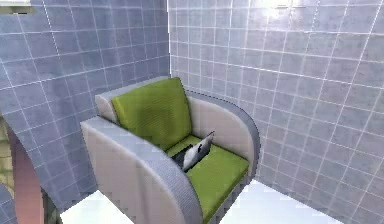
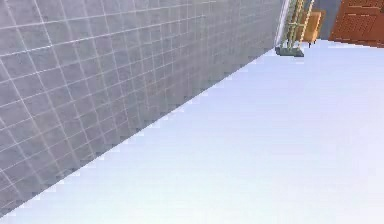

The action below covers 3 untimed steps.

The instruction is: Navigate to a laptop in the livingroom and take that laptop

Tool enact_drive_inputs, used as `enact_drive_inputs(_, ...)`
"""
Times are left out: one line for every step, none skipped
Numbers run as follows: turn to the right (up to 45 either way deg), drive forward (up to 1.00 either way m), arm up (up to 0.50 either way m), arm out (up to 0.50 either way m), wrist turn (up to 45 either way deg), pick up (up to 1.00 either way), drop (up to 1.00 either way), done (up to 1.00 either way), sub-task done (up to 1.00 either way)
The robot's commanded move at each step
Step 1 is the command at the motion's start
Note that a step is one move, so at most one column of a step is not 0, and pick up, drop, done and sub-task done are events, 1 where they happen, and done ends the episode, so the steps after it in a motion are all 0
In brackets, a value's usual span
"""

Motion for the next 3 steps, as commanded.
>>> enact_drive_inputs(27.0, 0.0, 0.0, 0.0, 0.0, 0.0, 0.0, 0.0, 0.0)
enact_drive_inputs(0.0, 1.0, 0.0, 0.0, 0.0, 0.0, 0.0, 0.0, 0.0)
enact_drive_inputs(0.0, 0.3, 0.0, 0.0, 0.0, 0.0, 0.0, 0.0, 0.0)
